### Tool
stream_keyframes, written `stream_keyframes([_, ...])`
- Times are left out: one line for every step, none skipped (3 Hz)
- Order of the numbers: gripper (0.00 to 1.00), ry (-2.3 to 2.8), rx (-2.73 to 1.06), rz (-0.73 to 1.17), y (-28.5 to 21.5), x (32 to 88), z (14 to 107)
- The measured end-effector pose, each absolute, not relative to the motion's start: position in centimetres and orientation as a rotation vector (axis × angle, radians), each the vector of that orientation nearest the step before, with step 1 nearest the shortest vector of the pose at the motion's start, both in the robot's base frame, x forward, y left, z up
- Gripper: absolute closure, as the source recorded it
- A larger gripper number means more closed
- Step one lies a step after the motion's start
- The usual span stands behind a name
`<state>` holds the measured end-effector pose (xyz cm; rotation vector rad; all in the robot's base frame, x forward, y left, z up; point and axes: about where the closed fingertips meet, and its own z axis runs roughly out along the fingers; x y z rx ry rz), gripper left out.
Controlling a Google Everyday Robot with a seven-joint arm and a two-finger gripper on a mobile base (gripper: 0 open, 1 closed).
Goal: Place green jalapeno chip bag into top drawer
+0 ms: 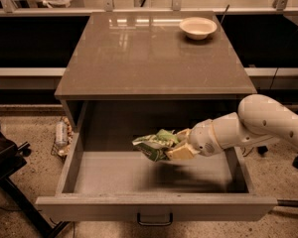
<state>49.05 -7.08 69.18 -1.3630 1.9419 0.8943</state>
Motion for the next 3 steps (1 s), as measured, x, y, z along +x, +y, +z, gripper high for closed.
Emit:
stream_keyframes([0.36,1.941,-1.367,0.898,-6.9,49.0,69.14])
stream_keyframes([0.13,1.939,-1.37,0.901,-6.74,48.96,69.09])
stream_keyframes([0.0,1.938,-1.373,0.903,-6.58,48.91,69.05])
